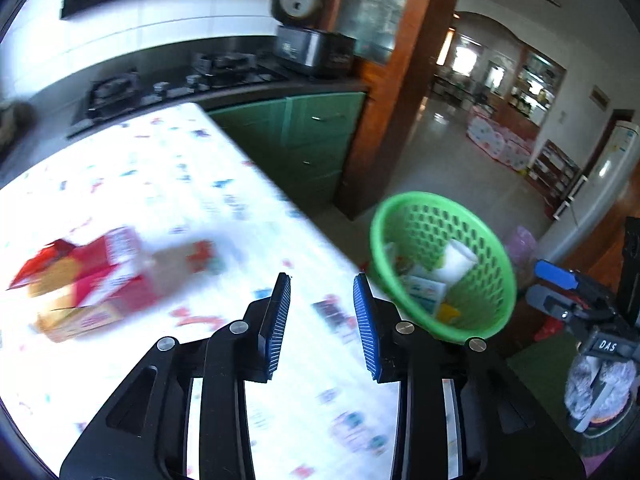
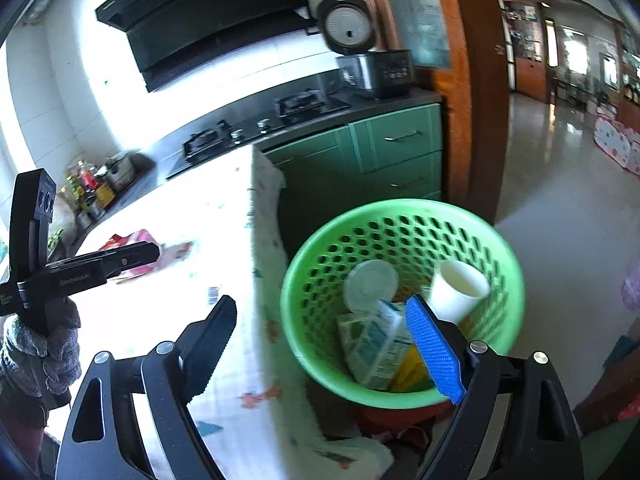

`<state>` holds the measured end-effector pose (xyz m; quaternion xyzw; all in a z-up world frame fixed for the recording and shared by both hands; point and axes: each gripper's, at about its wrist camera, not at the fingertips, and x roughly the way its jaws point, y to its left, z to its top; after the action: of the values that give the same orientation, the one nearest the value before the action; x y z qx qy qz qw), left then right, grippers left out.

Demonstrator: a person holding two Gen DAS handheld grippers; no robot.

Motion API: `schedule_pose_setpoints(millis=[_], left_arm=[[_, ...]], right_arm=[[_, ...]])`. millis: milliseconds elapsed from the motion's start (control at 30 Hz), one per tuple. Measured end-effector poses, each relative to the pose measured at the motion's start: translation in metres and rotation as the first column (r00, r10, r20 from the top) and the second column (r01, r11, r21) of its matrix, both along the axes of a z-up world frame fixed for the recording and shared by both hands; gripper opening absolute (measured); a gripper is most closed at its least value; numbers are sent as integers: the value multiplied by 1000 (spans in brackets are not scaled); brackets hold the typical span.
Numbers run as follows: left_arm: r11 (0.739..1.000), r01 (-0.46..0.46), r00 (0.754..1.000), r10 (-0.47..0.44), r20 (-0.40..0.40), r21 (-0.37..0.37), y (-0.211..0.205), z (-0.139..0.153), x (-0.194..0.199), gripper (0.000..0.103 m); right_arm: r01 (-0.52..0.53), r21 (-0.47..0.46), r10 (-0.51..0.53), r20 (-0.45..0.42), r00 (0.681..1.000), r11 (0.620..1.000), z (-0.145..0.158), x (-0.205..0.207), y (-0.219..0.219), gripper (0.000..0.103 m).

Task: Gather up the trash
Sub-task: 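Move both tools back to the table toward the drink bottle and wrapper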

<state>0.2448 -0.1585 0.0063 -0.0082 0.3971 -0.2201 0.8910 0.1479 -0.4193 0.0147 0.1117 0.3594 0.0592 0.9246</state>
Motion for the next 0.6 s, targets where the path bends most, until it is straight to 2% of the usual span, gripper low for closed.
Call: schedule_pose_setpoints(millis=[200, 433, 600], left_arm=[[995, -93, 995, 93, 21, 20, 67, 8, -6, 45], [975, -213, 976, 210, 55, 63, 144, 12, 2, 46], [960, -268, 963, 265, 44, 80, 195, 3, 13, 46]], right_arm=[[-84, -15, 84, 8, 996, 996, 7, 8, 45, 85], [-174, -17, 175, 3, 985, 985, 11, 23, 94, 85], [-232, -39, 232, -3, 973, 972, 13, 33, 122, 85]])
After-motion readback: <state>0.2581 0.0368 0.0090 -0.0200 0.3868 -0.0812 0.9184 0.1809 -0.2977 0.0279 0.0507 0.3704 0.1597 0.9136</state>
